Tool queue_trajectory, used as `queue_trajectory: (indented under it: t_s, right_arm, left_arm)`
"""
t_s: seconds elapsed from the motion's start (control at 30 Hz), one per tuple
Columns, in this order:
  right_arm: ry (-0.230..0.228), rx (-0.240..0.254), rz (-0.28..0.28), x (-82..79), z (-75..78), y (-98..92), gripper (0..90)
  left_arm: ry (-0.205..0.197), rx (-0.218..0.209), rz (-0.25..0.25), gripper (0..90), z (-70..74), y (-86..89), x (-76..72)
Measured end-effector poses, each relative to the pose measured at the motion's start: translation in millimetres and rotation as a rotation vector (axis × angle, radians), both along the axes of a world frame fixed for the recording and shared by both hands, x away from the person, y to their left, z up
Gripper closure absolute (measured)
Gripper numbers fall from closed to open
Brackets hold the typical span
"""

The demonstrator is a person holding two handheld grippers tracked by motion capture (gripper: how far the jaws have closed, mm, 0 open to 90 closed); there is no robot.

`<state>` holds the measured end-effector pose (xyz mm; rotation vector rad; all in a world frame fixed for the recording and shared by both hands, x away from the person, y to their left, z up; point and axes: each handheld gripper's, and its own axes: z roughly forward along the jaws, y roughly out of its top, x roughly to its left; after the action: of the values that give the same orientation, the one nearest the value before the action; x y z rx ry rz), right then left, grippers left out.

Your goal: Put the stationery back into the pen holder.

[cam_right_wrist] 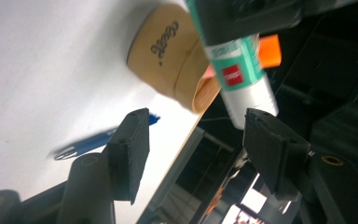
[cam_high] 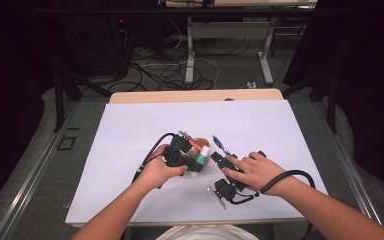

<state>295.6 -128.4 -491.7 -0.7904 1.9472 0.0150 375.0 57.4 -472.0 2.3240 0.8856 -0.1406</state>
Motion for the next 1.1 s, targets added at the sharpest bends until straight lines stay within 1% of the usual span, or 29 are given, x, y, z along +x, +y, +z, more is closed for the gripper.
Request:
queue_trajectory:
  t_s: [0.03,0.13,0.17,0.2,0.23,0.37,0.4,0.43,0.47,0.5,0.53,0.57,0.6,0.63,0.67,0.73,0.77,0.8,0.83,0.87,0.9,0.93,0.97,1.0,1.03,1.07,1.1]
  right_arm:
    - [-0.007,0.001,-0.017,1.0,-0.5,-1.3,39.6]
    - [0.014,0.026,-0.059,5.0,-1.3,-4.1,37.4]
    - [0.025,0.03,-0.085,5.8,-1.2,-5.0,36.7]
    - [0.02,0.051,-0.097,6.8,-2.2,-6.3,36.3]
    - [0.036,0.061,-0.121,7.5,-2.7,-7.1,35.8]
    - [0.052,0.081,-0.149,10.3,-3.4,-7.9,33.1]
    - [0.035,0.091,-0.136,11.4,-4.0,-7.6,32.9]
    - [0.059,0.088,-0.156,11.7,-3.7,-7.4,32.8]
    - [0.062,0.106,-0.163,12.0,-4.5,-7.7,32.4]
    - [0.059,0.106,-0.17,12.0,-4.1,-7.2,32.1]
    - [0.074,0.125,-0.175,12.6,-5.2,-7.5,31.6]
    - [0.077,0.133,-0.179,12.9,-5.6,-7.4,31.6]
    - [0.074,0.132,-0.175,13.3,-5.2,-7.0,31.5]
    - [0.072,0.13,-0.189,12.7,-4.8,-6.7,31.5]
    - [0.079,0.138,-0.186,13.6,-5.1,-6.7,31.4]
    - [0.083,0.157,-0.187,14.5,-5.4,-6.5,30.6]
    - [0.087,0.171,-0.197,14.5,-6.0,-6.8,30.6]
    - [0.076,0.187,-0.185,15.2,-6.1,-6.6,30.6]
    - [0.09,0.18,-0.184,16.0,-4.4,-5.8,30.6]
    - [0.098,0.198,-0.199,15.5,-4.5,-6.1,30.6]
    - [0.096,0.202,-0.188,16.3,-3.9,-5.9,30.5]
    - [0.102,0.207,-0.191,16.6,-3.4,-5.7,30.5]
    - [0.105,0.219,-0.197,16.3,-3.6,-6.1,30.5]
    - [0.111,0.228,-0.2,16.9,-3.6,-6.2,30.4]
    - [0.103,0.247,-0.192,17.7,-4.6,-6.4,30.2]
    - [0.109,0.249,-0.191,18.7,-4.0,-6.4,29.9]
    - [0.114,0.263,-0.196,19.1,-4.4,-7.0,29.8]
  left_arm:
    - [-0.002,-0.006,0.003,65.9,1.2,0.7,0.6]
    - [-0.023,-0.026,0.016,65.9,5.2,3.2,3.1]
    - [-0.026,-0.034,0.021,66.0,6.6,3.8,3.9]
    - [-0.036,-0.041,0.027,65.9,7.6,4.4,4.8]
    - [-0.043,-0.05,0.035,65.9,8.6,4.9,5.8]
    - [-0.072,-0.083,0.06,65.9,11.5,7.4,10.6]
    - [-0.076,-0.095,0.073,65.9,11.9,7.5,11.3]
    - [-0.088,-0.101,0.068,65.9,12.4,8.6,12.9]
    - [-0.087,-0.108,0.08,65.9,13.2,8.4,12.9]
    - [-0.107,-0.109,0.075,66.0,13.6,9.0,14.0]
    - [-0.11,-0.12,0.085,65.9,13.7,8.5,14.0]
    - [-0.114,-0.131,0.094,66.0,13.9,7.9,14.2]
    - [-0.131,-0.135,0.094,65.9,14.2,8.2,15.1]
    - [-0.129,-0.153,0.112,65.9,14.1,7.3,14.9]
    - [-0.143,-0.159,0.108,65.9,14.3,7.8,16.1]
    - [-0.15,-0.177,0.128,65.9,14.4,6.4,16.5]
    - [-0.163,-0.18,0.129,65.9,14.4,6.2,17.3]
    - [-0.169,-0.19,0.138,65.9,14.2,5.4,17.6]
    - [-0.186,-0.197,0.138,66.0,14.2,5.5,18.6]
    - [-0.19,-0.205,0.139,65.9,14.1,5.1,19.2]
    - [-0.194,-0.207,0.15,65.9,14.0,4.7,19.3]
    - [-0.194,-0.219,0.164,65.9,13.5,3.7,19.4]
    - [-0.211,-0.222,0.16,65.9,13.1,3.7,20.6]
    - [-0.209,-0.23,0.168,66.0,12.6,2.8,20.9]
    - [-0.221,-0.228,0.166,65.9,12.0,2.7,21.9]
    - [-0.229,-0.233,0.171,65.9,11.0,2.0,22.3]
    - [-0.231,-0.237,0.181,65.9,10.2,1.0,22.4]
